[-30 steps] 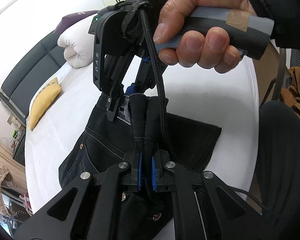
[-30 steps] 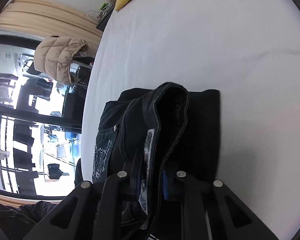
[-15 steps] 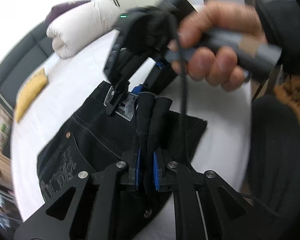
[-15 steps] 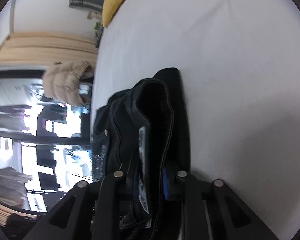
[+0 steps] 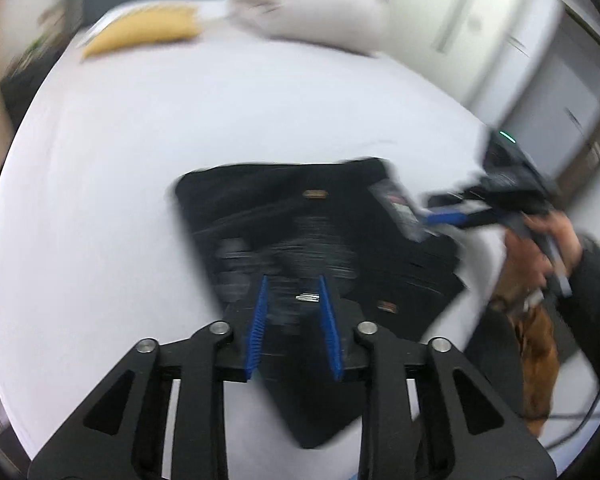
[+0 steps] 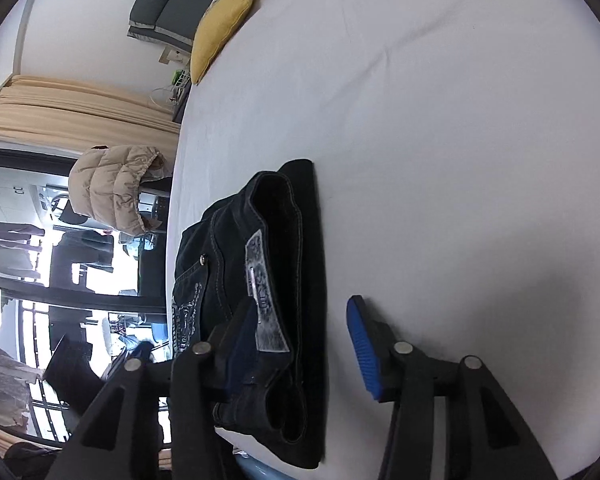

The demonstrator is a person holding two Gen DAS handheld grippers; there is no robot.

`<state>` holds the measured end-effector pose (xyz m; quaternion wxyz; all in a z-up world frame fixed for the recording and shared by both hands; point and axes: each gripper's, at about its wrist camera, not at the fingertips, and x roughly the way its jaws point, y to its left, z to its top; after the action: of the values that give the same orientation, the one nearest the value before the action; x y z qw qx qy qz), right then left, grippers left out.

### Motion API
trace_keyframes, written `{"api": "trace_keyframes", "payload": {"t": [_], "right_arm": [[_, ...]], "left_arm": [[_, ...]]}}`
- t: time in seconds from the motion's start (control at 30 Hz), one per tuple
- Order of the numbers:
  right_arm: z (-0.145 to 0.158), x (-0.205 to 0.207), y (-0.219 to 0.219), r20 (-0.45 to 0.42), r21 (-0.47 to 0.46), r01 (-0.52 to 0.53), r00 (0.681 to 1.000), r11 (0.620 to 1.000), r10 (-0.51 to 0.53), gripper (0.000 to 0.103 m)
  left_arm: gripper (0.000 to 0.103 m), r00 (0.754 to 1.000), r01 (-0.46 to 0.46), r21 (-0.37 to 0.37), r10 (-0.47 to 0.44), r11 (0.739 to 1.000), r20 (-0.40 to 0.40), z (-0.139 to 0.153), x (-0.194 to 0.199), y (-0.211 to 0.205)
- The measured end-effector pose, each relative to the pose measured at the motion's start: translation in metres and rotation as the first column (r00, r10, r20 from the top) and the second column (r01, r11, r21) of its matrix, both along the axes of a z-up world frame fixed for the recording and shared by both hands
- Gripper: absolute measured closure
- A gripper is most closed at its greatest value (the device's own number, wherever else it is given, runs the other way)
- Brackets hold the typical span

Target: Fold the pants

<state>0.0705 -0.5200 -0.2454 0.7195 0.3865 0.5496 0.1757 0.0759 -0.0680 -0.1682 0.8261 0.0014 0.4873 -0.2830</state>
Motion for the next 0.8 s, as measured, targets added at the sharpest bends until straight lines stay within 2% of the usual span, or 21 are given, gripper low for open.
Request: {"api": "trace_keyframes", "payload": {"t": [0.03,0.07,0.1,0.13,0.33,0.53,0.8], "right_arm": [[0.0,0.002,0.003,-0.008,0.004,-0.009,1.0,1.0,0.009,0.045],[-0.001,0.006,0.006,-0.011,0.009,-0.02,1.0,1.0,0.02,0.045],[-0.003,0.009,0.01,-0.016,0.016,-0.033,0.999,0.999,0.033,0.045],[-0.006,0.013,0.014,-0.024,0.027,-0.049,0.998,0.998,0.05,0.045],[-0.016,0.027,0.033,-0.051,0.025,-0.095,0.994,0.995,0.096,0.043],[-0.016,0.027,0.033,-0.049,0.011,-0.106,0.993,0.994,0.107,0.043],[-0.011,0.026,0.04,-0.038,-0.054,-0.147,0.989,0.988,0.145,0.044]], "left_arm": [[0.061,0.998,-0.034,-0.022,0.033,0.999,-0.049,-0.007,0.012,0.011],[0.049,0.996,-0.056,-0.024,0.054,0.998,-0.069,-0.01,0.019,0.016],[0.033,0.993,-0.085,-0.01,0.084,0.996,-0.079,-0.014,0.023,0.019],[0.031,0.991,-0.1,0.0,0.1,0.995,-0.084,-0.019,0.03,0.021],[0.03,0.983,-0.073,0.055,0.081,0.996,-0.167,-0.043,0.043,0.012],[0.03,0.981,-0.027,0.051,0.036,0.998,-0.188,-0.053,0.042,-0.01],[0.029,0.971,-0.045,0.048,0.055,0.998,-0.234,-0.07,0.054,-0.021]]}}
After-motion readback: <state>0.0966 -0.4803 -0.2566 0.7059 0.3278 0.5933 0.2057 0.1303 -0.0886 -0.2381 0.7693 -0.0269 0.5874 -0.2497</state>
